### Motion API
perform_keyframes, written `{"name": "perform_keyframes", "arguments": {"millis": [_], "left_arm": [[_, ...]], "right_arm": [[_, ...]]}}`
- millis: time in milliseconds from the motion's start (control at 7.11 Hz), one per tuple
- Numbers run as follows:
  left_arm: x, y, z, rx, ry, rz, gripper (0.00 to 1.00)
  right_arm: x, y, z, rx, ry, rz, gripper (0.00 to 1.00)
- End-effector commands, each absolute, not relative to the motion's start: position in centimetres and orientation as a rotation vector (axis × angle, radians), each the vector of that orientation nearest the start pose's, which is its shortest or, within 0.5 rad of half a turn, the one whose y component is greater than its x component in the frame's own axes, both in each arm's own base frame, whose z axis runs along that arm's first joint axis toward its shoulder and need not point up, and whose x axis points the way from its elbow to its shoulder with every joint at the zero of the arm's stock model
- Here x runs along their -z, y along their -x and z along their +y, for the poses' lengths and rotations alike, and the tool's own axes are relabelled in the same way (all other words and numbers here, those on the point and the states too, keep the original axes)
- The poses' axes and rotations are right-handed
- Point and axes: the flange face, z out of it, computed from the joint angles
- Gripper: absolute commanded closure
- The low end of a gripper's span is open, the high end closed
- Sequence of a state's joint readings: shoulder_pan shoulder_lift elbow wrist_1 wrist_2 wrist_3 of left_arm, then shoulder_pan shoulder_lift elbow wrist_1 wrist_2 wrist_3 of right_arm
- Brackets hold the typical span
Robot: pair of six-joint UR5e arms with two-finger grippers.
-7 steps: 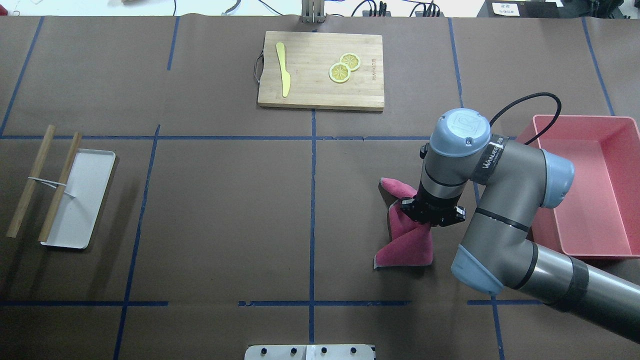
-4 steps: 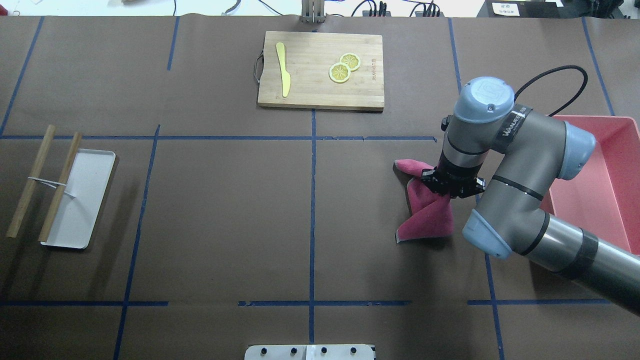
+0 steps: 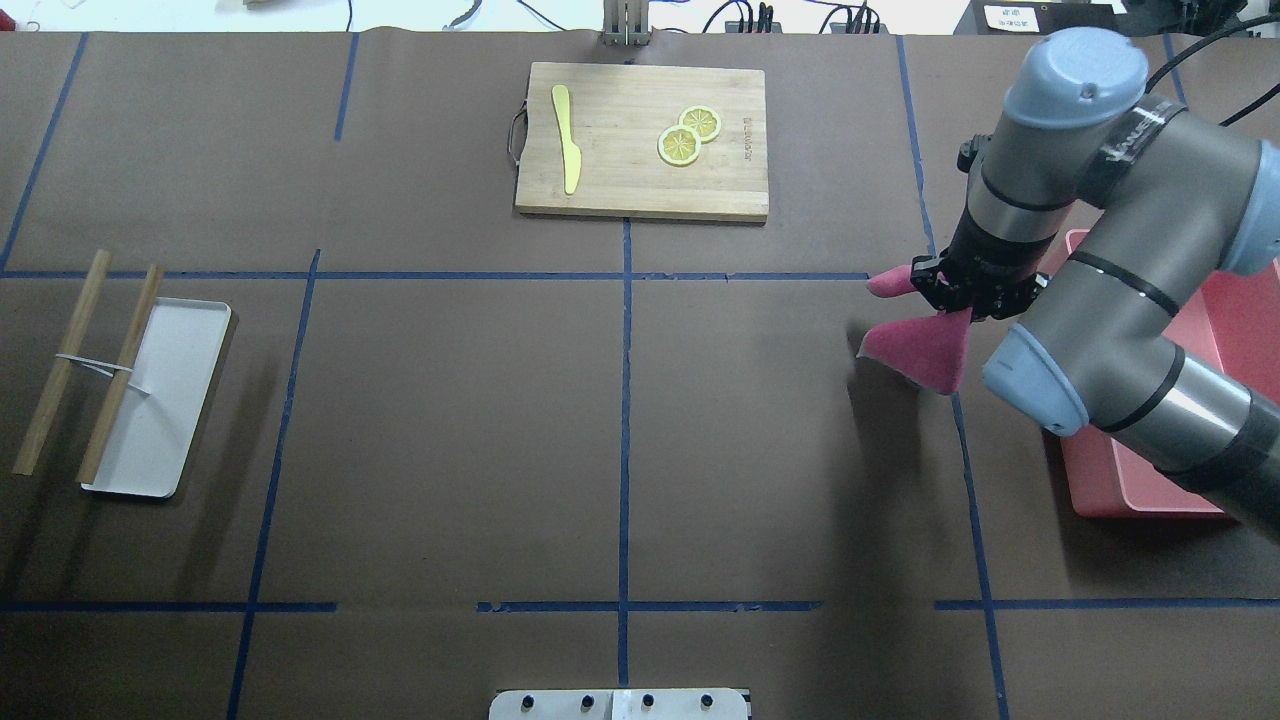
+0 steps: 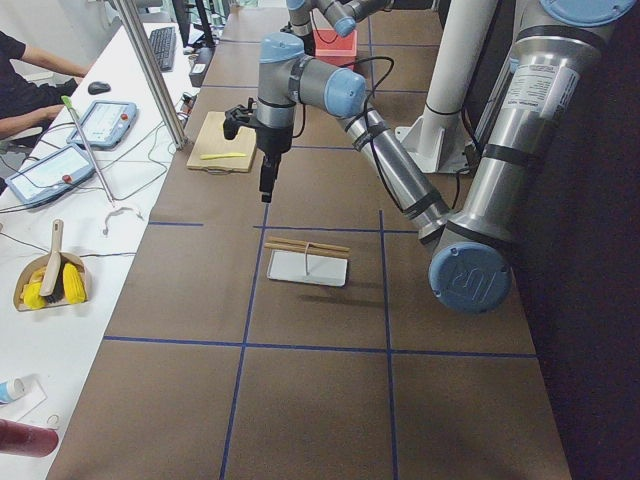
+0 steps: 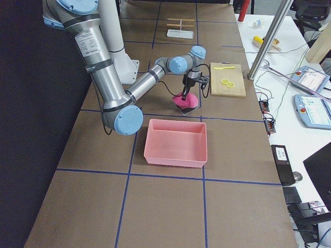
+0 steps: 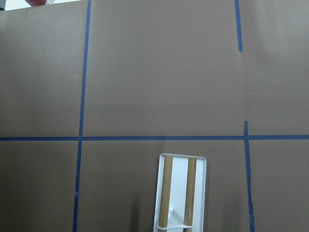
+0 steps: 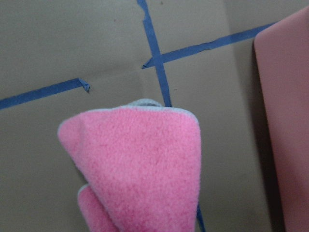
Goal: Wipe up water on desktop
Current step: 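Lift the cloth and move it over the pink bin with the right gripper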
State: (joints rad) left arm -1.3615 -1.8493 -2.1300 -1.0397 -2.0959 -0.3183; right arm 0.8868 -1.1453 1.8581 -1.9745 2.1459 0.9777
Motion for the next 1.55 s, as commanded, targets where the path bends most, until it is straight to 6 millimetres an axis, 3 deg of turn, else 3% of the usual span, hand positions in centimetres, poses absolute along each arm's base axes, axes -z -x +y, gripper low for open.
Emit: {"name": "perform_keyframes", "arguments": {"millis": [0,141,281,422,562,703,844,984,1266,1406], "left_arm": [[-40.0,2.2,-54.7,-0.060,-0.079,0.595,0.00],[-42.8,2.5,-56.1,-0.059,-0.058,0.594,0.00],[-46.8,2.7,-57.3,-0.102,-0.044,0.592,0.00],[-50.9,4.1,-58.4,-0.135,-0.026,0.623,0.00],[-54.4,4.4,-59.0,-0.152,-0.029,0.632,0.00],[-58.4,4.4,-58.9,-0.157,-0.044,0.633,0.00],[-61.0,4.2,-59.1,-0.160,-0.065,0.653,0.00],[-61.8,4.1,-59.2,-0.162,-0.066,0.671,0.00],[-62.5,4.1,-58.6,-0.163,-0.059,0.673,0.00],[-62.7,4.1,-58.5,-0.161,-0.056,0.673,0.00]], "right_arm": [[-30.2,23.1,-50.3,-0.110,0.144,-0.616,1.00],[-28.7,18.7,-49.3,-0.125,0.128,-0.612,1.00],[-28.2,14.7,-48.7,-0.054,0.104,-0.602,1.00],[-30.0,12.0,-48.6,0.050,0.092,-0.597,1.00],[-34.7,10.2,-47.3,0.105,0.143,-0.602,1.00],[-37.6,9.1,-46.5,0.157,0.159,-0.598,1.00],[-40.7,8.5,-46.1,0.166,0.139,-0.605,1.00],[-43.6,8.5,-47.3,0.166,0.107,-0.615,1.00],[-45.6,8.0,-48.5,0.142,0.121,-0.611,0.96],[-46.2,7.4,-48.7,0.126,0.129,-0.609,0.37]]}}
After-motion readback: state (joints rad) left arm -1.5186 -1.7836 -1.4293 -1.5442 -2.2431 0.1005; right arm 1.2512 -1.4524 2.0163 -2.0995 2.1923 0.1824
